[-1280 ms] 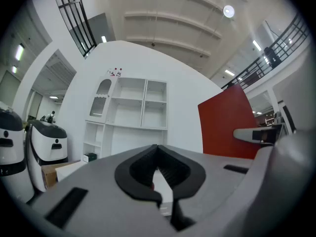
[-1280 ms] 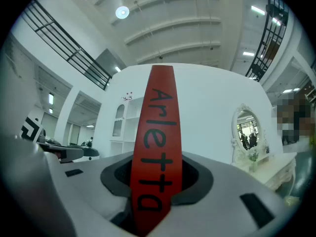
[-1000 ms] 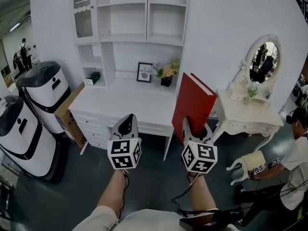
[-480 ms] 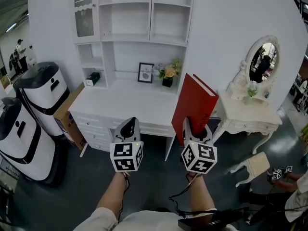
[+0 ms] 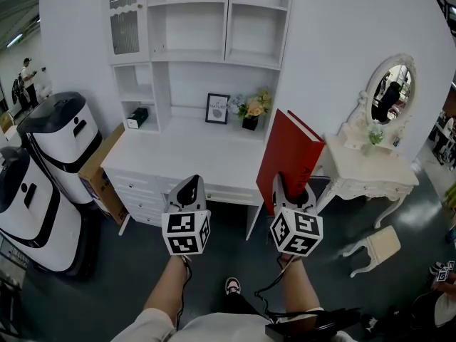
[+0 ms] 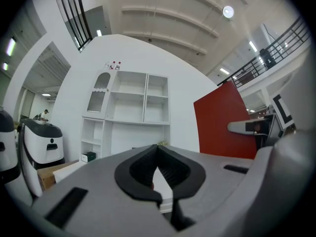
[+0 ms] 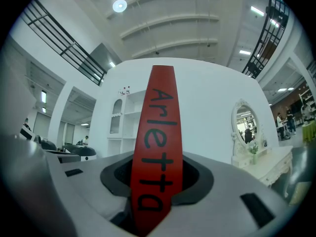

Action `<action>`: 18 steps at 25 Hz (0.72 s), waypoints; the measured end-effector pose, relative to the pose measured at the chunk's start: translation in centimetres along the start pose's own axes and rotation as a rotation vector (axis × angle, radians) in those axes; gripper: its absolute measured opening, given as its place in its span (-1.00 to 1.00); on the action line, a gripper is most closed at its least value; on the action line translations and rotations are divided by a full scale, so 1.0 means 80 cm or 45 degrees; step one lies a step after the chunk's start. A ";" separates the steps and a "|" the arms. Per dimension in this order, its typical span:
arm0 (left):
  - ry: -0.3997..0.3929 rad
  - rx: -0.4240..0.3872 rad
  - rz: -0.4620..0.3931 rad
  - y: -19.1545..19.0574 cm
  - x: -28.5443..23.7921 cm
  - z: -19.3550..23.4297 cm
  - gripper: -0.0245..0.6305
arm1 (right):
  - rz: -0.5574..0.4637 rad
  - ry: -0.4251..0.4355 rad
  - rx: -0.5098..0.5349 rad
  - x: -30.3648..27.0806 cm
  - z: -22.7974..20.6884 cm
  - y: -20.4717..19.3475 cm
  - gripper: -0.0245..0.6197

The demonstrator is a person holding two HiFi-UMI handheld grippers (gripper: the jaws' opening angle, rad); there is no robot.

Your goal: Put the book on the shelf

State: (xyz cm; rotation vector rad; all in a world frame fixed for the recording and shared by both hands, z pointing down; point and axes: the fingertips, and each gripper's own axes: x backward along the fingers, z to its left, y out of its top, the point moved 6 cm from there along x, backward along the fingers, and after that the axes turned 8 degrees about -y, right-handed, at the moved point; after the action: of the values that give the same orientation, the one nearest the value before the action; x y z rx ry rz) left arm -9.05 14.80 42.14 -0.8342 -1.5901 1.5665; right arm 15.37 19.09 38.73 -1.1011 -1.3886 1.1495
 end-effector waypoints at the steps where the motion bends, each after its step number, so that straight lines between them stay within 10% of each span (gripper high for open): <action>1: 0.003 0.002 -0.005 0.001 -0.005 0.004 -0.92 | -0.001 0.000 0.001 -0.006 0.000 -0.001 -0.39; 18: 0.024 -0.017 0.010 -0.002 -0.151 0.049 -0.92 | 0.005 0.018 -0.025 -0.167 -0.021 -0.019 -0.39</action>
State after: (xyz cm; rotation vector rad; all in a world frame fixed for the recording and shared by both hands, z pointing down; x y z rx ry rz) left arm -6.18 2.45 41.65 -0.8612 -1.5875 1.5508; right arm 18.31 5.89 38.57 -1.1242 -1.3895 1.1310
